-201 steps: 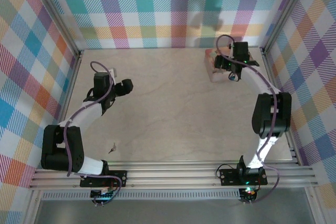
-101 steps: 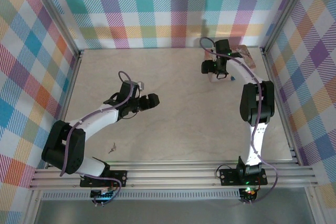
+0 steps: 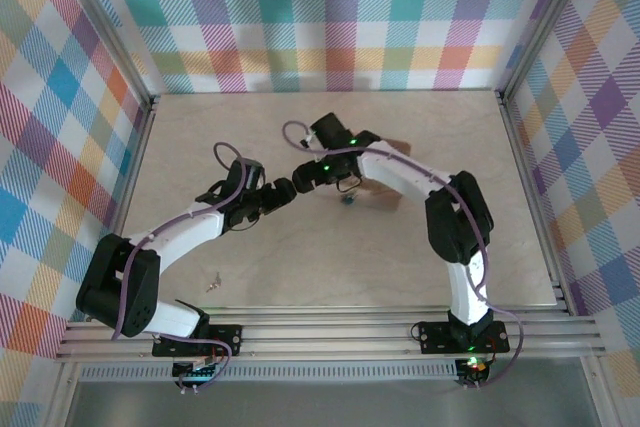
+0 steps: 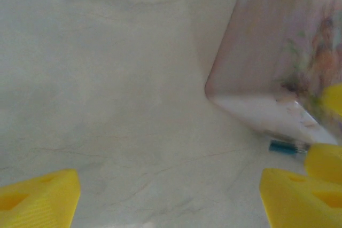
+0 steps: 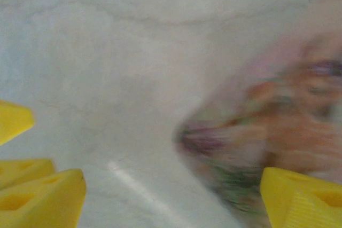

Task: Unlock the padlock with the key

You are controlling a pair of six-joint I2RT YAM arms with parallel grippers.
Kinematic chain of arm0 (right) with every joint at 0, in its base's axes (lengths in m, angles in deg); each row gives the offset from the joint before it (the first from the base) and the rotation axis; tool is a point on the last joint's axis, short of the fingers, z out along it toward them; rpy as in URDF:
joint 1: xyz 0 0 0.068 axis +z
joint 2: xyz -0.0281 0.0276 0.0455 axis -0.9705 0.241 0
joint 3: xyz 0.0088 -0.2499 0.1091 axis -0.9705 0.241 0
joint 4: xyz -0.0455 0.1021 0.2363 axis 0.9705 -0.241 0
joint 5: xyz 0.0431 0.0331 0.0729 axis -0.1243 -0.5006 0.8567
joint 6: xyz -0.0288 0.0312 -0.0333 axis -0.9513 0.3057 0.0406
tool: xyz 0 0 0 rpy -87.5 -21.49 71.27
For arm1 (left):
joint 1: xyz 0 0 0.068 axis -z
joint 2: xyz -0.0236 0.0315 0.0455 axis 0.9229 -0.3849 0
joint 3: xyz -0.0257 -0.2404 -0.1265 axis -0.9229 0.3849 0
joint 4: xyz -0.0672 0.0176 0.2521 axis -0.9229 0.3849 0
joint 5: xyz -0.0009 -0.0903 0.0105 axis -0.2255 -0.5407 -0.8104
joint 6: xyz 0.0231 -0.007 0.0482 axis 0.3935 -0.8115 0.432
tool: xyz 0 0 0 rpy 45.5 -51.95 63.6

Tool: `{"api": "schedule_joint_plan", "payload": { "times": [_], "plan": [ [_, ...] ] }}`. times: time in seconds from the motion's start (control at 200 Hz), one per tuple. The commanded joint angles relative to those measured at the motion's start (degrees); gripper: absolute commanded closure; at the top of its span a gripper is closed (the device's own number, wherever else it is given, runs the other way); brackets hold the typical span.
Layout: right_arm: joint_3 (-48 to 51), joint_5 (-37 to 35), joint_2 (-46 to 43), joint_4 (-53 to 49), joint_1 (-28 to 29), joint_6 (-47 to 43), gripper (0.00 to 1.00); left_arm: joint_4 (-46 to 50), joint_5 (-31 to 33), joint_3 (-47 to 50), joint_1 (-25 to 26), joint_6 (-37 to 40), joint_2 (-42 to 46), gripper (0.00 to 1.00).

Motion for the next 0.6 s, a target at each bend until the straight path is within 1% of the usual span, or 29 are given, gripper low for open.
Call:
{"api": "schedule_joint_plan", "payload": {
  "times": [0.0, 0.125, 0.22, 0.315, 0.385, 0.48, 0.52, 0.595],
  "plan": [
    [-1.9, 3.3, -5.9, -6.7, -1.1, 3.2, 0.13, -2.9, 0.6, -1.0, -1.0, -1.4, 0.3, 0.12],
    [0.6, -3.3, -13.1, -9.7, -3.7, 2.7, 0.10, -2.6, 0.1, -2.0, -2.8, -0.4, -0.2, 0.11],
    [6.6, -4.1, -18.7, -8.9, -7.5, 5.0, 0.09, -2.8, -4.1, -4.1, -4.8, 0.6, -2.6, 0.12],
    [14.6, -0.3, -22.9, -6.3, -12.2, 9.8, 0.09, -0.5, -8.8, -8.9, -5.3, 3.4, -7.0, 0.14],
    [20.5, 2.8, -25.1, -3.3, -14.5, 13.4, 0.09, 1.8, -12.2, -12.4, -5.3, 5.2, -10.6, 0.16],
    [26.1, 7.3, -25.3, 0.6, -15.2, 17.3, 0.11, 3.2, -15.6, -14.7, -5.2, 6.0, -14.4, 0.31],
    [27.4, 9.4, -24.6, 1.9, -15.2, 19.1, 0.12, 2.8, -16.7, -14.6, -5.2, 6.0, -15.6, 0.36],
    [28.3, 12.6, -21.9, 3.6, -15.0, 22.3, 0.14, 2.2, -17.9, -14.1, -5.2, 5.9, -16.9, 0.39]
  ]
}}
